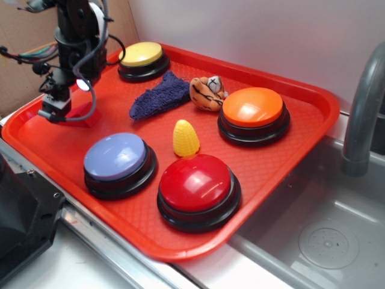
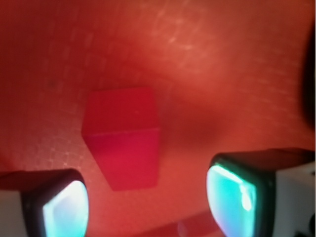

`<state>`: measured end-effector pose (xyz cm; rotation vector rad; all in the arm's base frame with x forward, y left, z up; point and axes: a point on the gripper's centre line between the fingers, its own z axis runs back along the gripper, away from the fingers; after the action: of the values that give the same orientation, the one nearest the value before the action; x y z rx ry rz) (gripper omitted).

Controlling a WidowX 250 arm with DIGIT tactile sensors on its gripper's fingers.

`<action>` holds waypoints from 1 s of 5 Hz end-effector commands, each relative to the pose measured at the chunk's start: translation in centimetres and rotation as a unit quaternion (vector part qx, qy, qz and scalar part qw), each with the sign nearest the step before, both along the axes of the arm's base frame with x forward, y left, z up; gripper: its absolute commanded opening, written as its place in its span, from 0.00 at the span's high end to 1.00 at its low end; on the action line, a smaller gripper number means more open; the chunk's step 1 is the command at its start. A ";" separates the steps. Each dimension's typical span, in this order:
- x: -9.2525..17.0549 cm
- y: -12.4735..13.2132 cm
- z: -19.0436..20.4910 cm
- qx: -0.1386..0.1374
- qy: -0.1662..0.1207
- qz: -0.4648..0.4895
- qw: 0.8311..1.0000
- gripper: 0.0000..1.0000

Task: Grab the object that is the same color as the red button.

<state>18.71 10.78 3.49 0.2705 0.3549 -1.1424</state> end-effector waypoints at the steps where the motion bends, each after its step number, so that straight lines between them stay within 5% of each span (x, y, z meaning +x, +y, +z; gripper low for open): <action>1: -0.3 -1.1 -1.0 -0.017 -0.016 0.014 1.000 0.02; 2: -0.1 -1.1 -1.7 -0.031 -0.043 0.028 0.998 1.00; 3: 0.6 -1.8 -2.7 -0.029 -0.082 0.035 0.996 1.00; 4: 1.0 -2.0 -3.7 -0.035 -0.083 0.061 0.994 1.00; 5: 0.9 -2.3 1.6 -0.044 -0.165 0.181 0.969 1.00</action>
<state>18.55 8.78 3.83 0.2727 0.1034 -0.7603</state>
